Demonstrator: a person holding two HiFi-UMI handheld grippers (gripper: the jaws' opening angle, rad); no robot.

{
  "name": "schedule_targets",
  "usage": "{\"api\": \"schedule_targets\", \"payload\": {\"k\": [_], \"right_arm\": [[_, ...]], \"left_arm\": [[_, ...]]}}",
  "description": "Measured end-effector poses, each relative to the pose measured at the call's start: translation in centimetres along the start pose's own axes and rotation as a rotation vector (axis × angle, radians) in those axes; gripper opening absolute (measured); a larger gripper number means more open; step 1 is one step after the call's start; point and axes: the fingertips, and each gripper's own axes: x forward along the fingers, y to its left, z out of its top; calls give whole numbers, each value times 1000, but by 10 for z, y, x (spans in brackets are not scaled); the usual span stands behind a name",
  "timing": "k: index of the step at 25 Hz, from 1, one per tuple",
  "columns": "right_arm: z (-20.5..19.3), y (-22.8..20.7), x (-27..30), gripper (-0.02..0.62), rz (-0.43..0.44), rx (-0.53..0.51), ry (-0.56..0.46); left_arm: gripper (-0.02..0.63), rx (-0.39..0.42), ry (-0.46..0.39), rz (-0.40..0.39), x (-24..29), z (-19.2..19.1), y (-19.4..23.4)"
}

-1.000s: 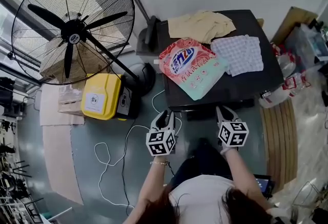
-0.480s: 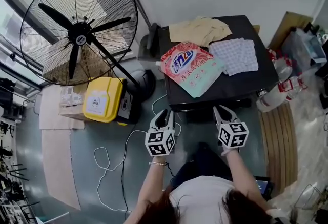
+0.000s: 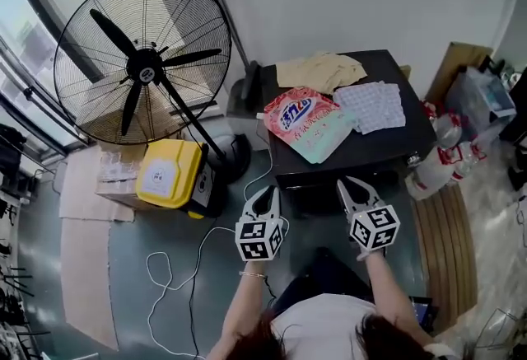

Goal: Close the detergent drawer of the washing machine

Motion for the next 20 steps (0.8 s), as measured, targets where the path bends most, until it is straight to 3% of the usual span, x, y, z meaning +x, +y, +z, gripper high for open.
{"api": "schedule_targets", "payload": {"k": [10,20], "right_arm": [[38,27,-37,46,21,-109,-58],[60,23,-77,28,47,-173,-95]], "left_arm": [[18,20,-46,-42,-36,34,-32],[17,47,-110,-57,-58,64,-83]]}}
